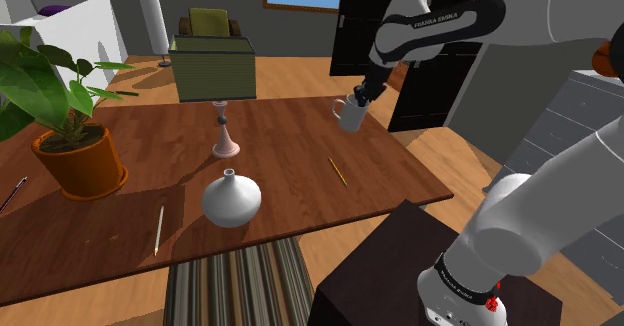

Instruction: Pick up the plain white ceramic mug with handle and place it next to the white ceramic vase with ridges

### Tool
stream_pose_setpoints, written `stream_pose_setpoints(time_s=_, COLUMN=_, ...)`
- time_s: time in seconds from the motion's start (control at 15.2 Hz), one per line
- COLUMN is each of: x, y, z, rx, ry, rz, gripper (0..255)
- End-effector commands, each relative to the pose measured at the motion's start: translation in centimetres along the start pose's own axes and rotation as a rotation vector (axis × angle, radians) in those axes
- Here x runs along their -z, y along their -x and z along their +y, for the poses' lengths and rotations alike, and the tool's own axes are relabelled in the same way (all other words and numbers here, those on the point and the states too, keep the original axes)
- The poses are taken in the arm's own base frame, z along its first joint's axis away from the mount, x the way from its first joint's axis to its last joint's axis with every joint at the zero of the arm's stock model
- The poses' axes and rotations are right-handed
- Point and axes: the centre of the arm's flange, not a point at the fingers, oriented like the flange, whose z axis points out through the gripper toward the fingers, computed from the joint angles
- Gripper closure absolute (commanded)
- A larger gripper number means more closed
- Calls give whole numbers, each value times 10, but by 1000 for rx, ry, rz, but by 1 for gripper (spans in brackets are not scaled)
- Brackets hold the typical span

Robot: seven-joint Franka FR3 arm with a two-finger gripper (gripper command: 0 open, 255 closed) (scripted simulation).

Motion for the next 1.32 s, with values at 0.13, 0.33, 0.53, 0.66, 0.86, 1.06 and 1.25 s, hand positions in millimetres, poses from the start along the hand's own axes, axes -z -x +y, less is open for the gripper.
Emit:
stream_pose_setpoints(time_s=0.13, x=-6, y=-28, z=-45, rx=-1, ry=-1, rz=0, gripper=255)
stream_pose_setpoints(time_s=0.33, x=-11, y=-49, z=-79, rx=-1, ry=-1, rz=0, gripper=255)
stream_pose_setpoints(time_s=0.53, x=-15, y=-69, z=-113, rx=-1, ry=-1, rz=0, gripper=255)
stream_pose_setpoints(time_s=0.66, x=-18, y=-83, z=-135, rx=-1, ry=-1, rz=0, gripper=255)
stream_pose_setpoints(time_s=0.86, x=-22, y=-103, z=-169, rx=-1, ry=-1, rz=0, gripper=255)
stream_pose_setpoints(time_s=1.06, x=-26, y=-124, z=-202, rx=-1, ry=-1, rz=0, gripper=255)
stream_pose_setpoints(time_s=1.25, x=-31, y=-144, z=-236, rx=-1, ry=-1, rz=0, gripper=255)
